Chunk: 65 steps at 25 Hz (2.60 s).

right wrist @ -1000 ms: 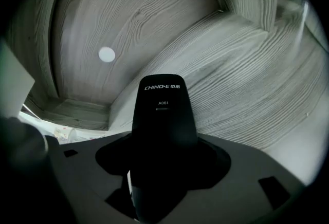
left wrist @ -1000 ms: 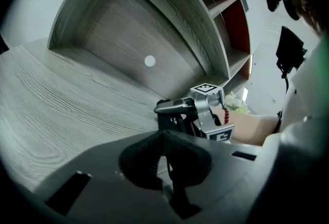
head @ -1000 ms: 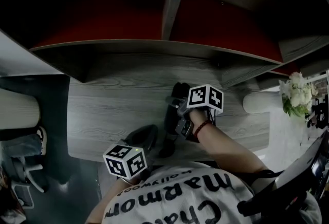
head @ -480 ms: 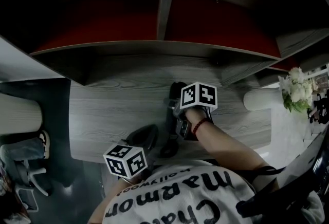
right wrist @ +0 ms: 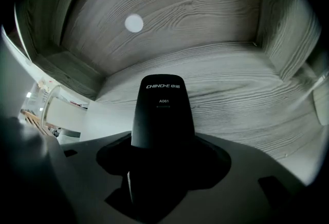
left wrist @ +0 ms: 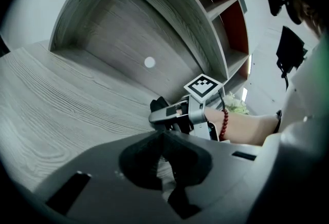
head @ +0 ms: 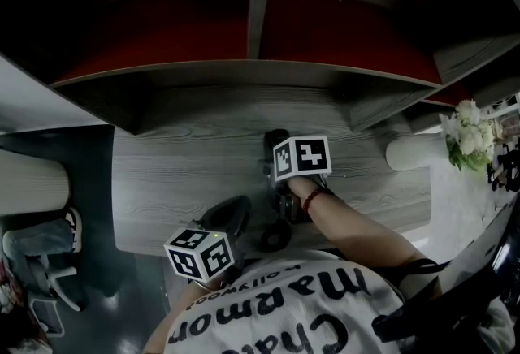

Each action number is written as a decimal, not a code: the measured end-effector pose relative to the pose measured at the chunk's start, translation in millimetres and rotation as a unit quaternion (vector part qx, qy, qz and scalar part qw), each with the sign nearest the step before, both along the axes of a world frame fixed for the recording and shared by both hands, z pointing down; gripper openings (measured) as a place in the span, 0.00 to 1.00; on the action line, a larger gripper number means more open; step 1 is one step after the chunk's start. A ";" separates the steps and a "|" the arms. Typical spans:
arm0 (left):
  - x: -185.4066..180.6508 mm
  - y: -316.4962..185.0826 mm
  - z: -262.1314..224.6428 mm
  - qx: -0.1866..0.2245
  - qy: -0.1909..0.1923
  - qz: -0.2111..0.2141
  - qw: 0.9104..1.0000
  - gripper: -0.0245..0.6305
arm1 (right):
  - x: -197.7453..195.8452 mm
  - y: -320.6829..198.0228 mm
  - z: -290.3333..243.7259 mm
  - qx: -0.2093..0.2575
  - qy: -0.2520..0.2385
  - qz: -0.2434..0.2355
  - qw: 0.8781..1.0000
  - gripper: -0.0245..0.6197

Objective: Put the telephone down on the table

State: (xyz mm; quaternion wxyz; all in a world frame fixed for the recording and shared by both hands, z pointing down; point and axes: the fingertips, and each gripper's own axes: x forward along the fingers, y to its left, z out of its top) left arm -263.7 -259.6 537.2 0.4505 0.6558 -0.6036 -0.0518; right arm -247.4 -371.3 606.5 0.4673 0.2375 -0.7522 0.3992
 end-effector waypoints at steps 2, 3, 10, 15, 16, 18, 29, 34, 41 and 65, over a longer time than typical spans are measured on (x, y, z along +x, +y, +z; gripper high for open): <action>-1.0 2.1 0.1 0.000 0.001 -0.003 1.000 0.05 | 0.0 -0.3 -0.1 0.001 0.000 0.001 1.000 0.48; -1.4 3.0 0.2 -0.001 0.001 -0.005 1.000 0.05 | 0.2 -0.4 0.1 0.002 0.000 0.001 1.000 0.48; -4.7 8.6 -3.0 0.002 -0.003 -0.016 1.000 0.05 | 0.1 1.3 0.7 0.020 0.013 -0.018 1.000 0.48; -6.6 13.6 -4.1 0.001 -0.004 -0.027 1.000 0.05 | 0.1 4.0 1.2 0.054 0.031 -0.056 0.997 0.48; -6.8 15.0 -4.3 0.001 -0.004 -0.031 1.000 0.05 | 0.2 5.1 1.6 0.063 0.035 -0.065 0.995 0.48; -6.4 17.5 -4.9 0.000 -0.003 -0.036 0.999 0.05 | 0.7 7.3 2.3 0.083 0.041 -0.085 0.992 0.48; 2.1 33.5 -6.9 -0.002 -0.009 -0.060 0.998 0.05 | 1.8 13.9 3.1 0.136 0.053 -0.176 0.974 0.48; 10.1 42.8 -4.1 -0.007 -0.013 -0.074 0.997 0.05 | 3.3 15.5 4.4 0.139 0.055 -0.203 0.968 0.48; 13.2 54.8 0.3 -0.013 -0.016 -0.115 0.993 0.05 | 3.7 18.0 3.5 0.142 0.036 -0.262 0.954 0.49; 87.9 96.9 -46.4 0.012 -0.074 -0.264 0.962 0.05 | 7.6 22.3 -46.3 0.223 -0.092 -0.380 0.893 0.54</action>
